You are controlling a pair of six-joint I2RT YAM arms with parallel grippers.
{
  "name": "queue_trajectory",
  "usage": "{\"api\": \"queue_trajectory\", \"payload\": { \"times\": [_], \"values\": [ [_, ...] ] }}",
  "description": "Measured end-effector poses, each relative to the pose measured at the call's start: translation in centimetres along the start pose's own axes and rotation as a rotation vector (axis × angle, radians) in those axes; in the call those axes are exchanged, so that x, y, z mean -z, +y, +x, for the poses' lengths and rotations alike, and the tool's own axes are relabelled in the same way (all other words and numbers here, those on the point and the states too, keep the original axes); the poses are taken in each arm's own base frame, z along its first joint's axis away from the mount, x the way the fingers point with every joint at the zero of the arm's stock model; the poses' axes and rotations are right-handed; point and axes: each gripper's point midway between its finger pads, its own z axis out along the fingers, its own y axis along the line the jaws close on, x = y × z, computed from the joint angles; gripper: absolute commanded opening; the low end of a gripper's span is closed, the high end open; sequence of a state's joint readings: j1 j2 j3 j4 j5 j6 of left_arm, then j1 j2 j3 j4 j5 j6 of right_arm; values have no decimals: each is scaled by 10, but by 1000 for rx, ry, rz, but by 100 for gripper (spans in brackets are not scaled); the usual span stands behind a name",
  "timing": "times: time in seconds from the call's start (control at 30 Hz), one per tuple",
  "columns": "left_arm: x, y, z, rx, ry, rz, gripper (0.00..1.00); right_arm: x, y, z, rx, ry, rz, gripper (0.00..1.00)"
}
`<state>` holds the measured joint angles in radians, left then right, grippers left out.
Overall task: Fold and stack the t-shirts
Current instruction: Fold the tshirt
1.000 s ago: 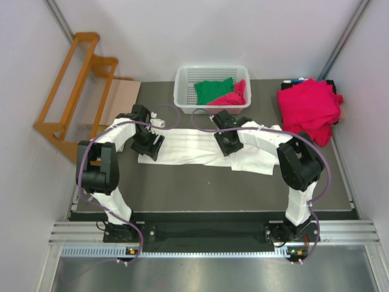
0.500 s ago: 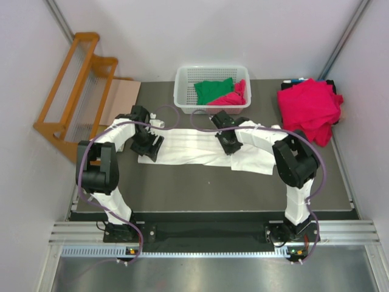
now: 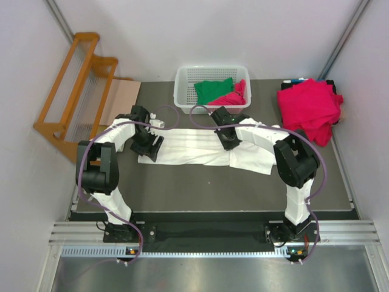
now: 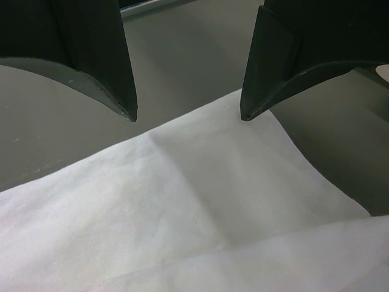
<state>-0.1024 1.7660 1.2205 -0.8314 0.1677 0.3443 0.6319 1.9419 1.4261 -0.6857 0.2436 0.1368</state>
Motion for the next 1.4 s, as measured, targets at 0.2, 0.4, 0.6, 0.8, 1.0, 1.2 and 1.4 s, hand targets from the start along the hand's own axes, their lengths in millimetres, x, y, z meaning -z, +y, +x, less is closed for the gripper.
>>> {"api": "queue_trajectory", "payload": {
  "times": [0.2, 0.4, 0.6, 0.8, 1.0, 1.2, 1.4],
  "values": [
    [0, 0, 0, -1, 0, 0, 73, -1, -9, -2, -15, -2, 18, 9],
    [0, 0, 0, -3, 0, 0, 73, 5, -29, -26, -67, -50, 39, 7],
    [0, 0, 0, -4, 1, 1, 73, 1, -35, -54, -98, -91, 36, 7],
    [0, 0, 0, -4, 0, 0, 73, -20, -26, -48, -85, -45, 9, 17],
    [0, 0, 0, -6, 0, 0, 73, -38, -24, -36, -72, 7, 24, 62],
    [0, 0, 1, -9, 2, 1, 73, -33, -37, -34, -120, -1, 73, 68],
    [0, 0, 1, -10, 2, 1, 73, 7, -70, -45, -244, -82, 148, 68]
  ]
}}
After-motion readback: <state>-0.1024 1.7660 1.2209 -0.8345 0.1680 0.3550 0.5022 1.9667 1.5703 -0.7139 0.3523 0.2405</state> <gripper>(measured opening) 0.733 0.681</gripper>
